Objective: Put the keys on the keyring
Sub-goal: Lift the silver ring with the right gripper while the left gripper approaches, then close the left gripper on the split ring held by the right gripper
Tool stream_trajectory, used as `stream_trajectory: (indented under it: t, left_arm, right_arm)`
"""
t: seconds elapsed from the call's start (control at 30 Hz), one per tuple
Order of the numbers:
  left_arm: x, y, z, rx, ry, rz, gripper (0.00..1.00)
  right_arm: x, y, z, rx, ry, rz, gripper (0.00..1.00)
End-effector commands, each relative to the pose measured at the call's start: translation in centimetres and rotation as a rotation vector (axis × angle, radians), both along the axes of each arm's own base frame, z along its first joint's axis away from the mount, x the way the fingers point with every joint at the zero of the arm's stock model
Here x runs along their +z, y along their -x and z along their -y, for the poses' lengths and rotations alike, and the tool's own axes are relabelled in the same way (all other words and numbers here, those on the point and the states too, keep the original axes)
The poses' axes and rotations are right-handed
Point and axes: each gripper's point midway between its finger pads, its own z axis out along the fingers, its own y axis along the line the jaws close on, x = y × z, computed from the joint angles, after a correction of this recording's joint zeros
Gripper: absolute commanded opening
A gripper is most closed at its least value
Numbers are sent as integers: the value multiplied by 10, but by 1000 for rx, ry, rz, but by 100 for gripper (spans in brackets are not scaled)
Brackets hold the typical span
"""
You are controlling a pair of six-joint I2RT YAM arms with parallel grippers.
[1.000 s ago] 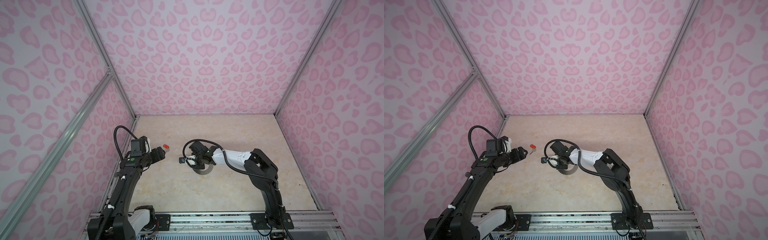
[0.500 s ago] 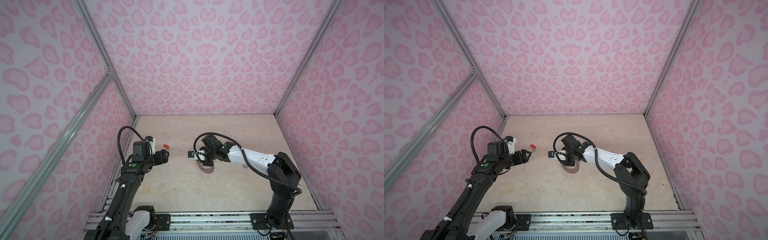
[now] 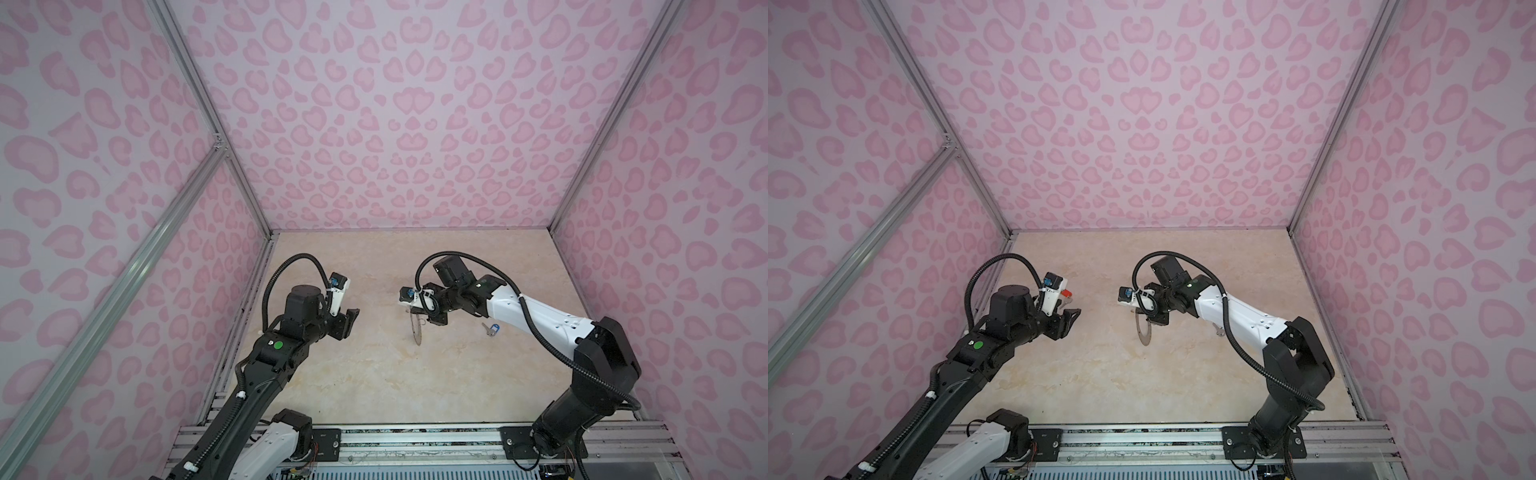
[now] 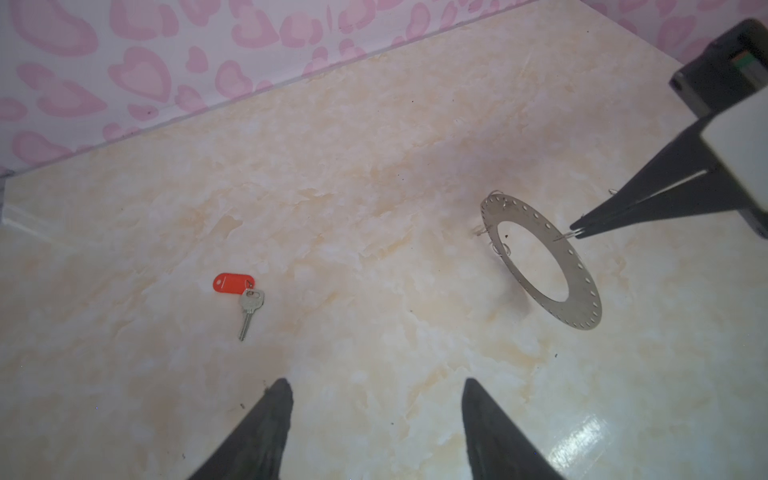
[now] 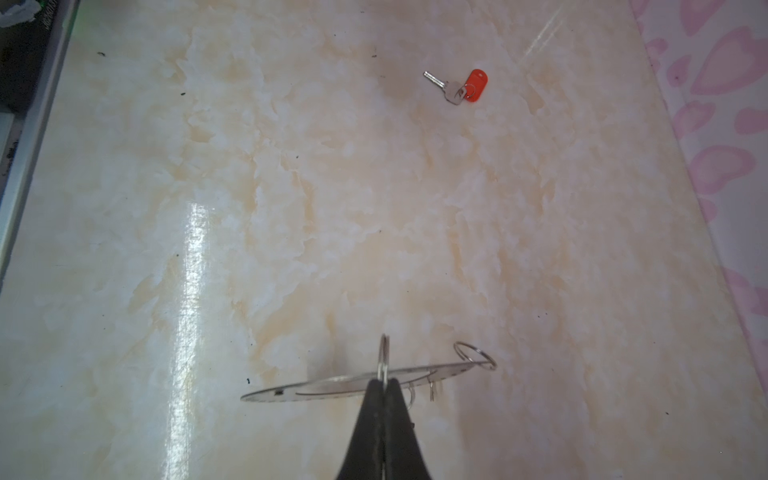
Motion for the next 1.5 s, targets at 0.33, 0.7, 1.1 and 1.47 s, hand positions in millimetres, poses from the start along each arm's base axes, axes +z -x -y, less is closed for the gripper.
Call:
stream_trajectory:
  t: [0.33,0.7,1.1,1.47]
  left_arm:
    - [7,37,36,-379,-151,259,44]
    - [-3,49,59,-515,-161,296,38]
    - [23,50,80,-557,-31,311,37]
    - [19,50,100,-614,-16,307,29]
  right_arm:
    - [7,22,2,76,-59,-34,0]
    - [19,30,-3,108,-122,-38,0]
    - [35,41,-13,134,-177,-71,0]
    - [40,59,-20,176,-186,-83,0]
